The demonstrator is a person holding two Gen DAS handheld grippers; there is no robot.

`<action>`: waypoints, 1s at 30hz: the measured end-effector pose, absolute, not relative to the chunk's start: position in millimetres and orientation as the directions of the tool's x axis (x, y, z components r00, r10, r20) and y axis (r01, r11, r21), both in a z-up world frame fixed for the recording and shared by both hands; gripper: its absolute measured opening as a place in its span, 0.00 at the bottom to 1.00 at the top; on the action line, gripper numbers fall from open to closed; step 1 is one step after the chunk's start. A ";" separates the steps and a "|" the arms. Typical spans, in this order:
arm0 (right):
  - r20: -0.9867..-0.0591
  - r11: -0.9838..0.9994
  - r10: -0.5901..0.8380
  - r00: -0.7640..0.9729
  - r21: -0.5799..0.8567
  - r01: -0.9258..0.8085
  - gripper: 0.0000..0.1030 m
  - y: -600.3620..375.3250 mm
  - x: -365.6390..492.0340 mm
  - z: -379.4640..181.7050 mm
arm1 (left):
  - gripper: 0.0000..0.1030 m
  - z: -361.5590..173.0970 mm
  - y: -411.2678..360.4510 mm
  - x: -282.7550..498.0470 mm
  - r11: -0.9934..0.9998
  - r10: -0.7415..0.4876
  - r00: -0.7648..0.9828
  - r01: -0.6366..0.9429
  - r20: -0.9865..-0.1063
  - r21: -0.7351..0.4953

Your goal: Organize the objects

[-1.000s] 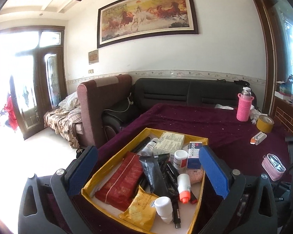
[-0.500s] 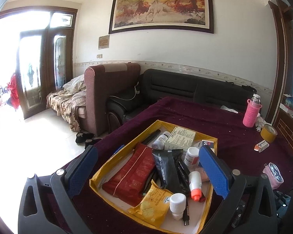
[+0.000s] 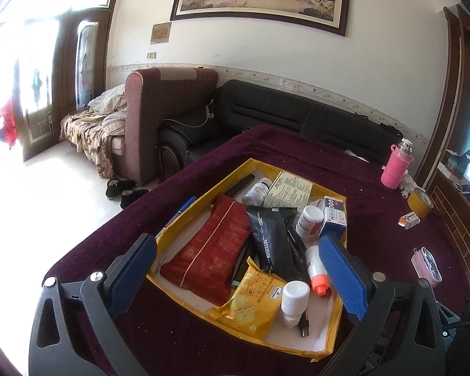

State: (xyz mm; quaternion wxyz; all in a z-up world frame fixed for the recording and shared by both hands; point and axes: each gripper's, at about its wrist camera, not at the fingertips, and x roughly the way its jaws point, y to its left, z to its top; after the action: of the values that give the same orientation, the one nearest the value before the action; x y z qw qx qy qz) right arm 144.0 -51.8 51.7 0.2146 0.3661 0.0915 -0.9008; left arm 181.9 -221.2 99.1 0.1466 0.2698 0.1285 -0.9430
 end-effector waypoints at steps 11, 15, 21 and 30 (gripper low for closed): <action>-0.689 -0.860 -0.277 -0.670 -0.133 0.493 0.61 -85.0 166.0 50.9 | 0.99 87.0 -234.2 191.7 -0.917 -0.209 -0.791 0.362 -0.575 -0.165; -0.693 -0.834 -0.239 -0.680 -0.212 0.509 0.61 -106.2 163.6 54.8 | 0.99 84.7 -240.8 197.7 -0.914 -0.214 -0.786 0.371 -0.580 -0.166; -0.710 -0.826 -0.202 -0.675 -0.248 0.507 0.61 -125.8 149.4 56.6 | 0.99 78.9 -253.0 202.4 -0.905 -0.229 -0.767 0.395 -0.600 -0.159; -0.721 -0.832 -0.218 -0.658 -0.216 0.511 0.61 -131.9 146.1 57.5 | 0.99 66.1 -262.3 199.2 -0.909 -0.193 -0.748 0.380 -0.635 -0.171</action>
State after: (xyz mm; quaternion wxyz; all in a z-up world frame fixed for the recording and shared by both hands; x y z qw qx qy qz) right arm 146.1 -131.9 57.5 0.2054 0.3591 0.2046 -0.8871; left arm 199.2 -262.3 66.1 0.1551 0.3191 0.1462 -0.9235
